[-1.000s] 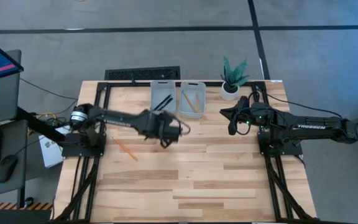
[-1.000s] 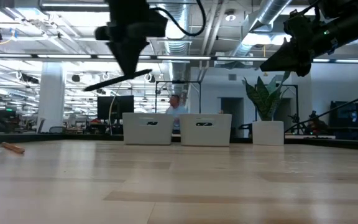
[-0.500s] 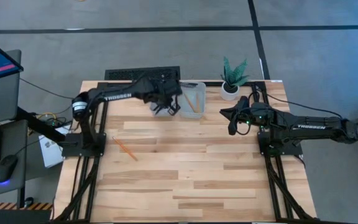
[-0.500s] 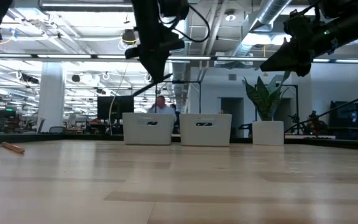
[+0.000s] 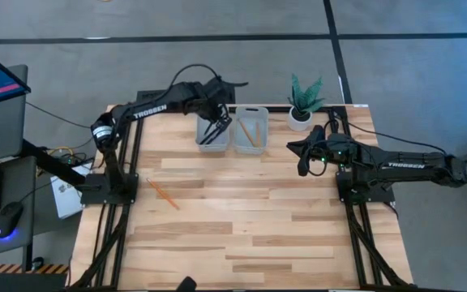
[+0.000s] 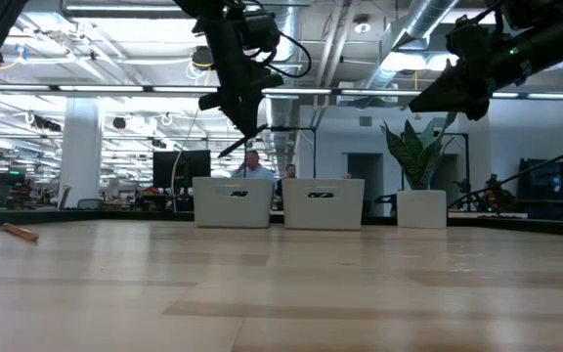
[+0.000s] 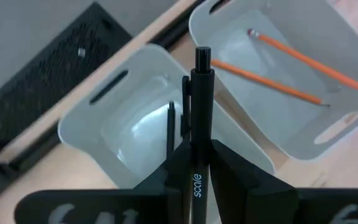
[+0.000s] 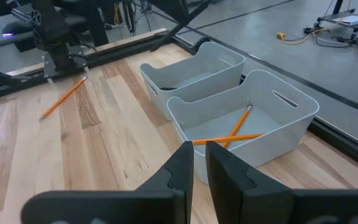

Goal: Sort pens & pencils
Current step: Put the black pen into the left gray bin

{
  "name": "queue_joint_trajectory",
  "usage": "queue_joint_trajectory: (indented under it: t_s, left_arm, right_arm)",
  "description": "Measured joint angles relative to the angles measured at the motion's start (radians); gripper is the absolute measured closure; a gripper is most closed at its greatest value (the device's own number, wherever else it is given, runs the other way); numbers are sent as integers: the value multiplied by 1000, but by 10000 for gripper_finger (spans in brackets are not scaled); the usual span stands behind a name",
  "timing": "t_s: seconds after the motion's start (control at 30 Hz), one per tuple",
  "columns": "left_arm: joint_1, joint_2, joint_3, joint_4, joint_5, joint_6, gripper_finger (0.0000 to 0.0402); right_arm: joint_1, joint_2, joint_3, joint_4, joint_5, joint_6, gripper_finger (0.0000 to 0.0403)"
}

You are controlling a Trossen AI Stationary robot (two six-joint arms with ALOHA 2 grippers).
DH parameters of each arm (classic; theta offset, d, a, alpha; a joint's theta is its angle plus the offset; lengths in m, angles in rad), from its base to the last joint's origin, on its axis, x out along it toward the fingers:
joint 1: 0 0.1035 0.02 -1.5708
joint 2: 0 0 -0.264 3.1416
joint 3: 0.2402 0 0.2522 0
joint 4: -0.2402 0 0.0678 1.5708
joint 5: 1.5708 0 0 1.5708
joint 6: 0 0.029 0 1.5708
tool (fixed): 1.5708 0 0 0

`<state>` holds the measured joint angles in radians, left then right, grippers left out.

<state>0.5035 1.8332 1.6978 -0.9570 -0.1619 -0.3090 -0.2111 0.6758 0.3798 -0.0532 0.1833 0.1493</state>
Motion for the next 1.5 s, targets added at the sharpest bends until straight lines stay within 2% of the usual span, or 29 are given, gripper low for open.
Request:
queue_joint_trajectory:
  t_s: [0.4,0.57,0.7,1.0,1.5]
  left_arm:
    - [43,1,-5,17,0,70,364]
    - [63,3,-74,55,31,69,364]
    - [65,4,-135,99,3,77,364]
    - [74,2,-166,154,44,63,364]
    - [79,3,-321,250,79,51,364]
  right_arm:
    - [0,0,0,0,0,0,337]
    - [0,0,0,0,0,0,337]
    - [0,0,0,0,0,0,337]
    - [0,0,0,1,0,1,337]
    - [0,0,0,1,0,19,337]
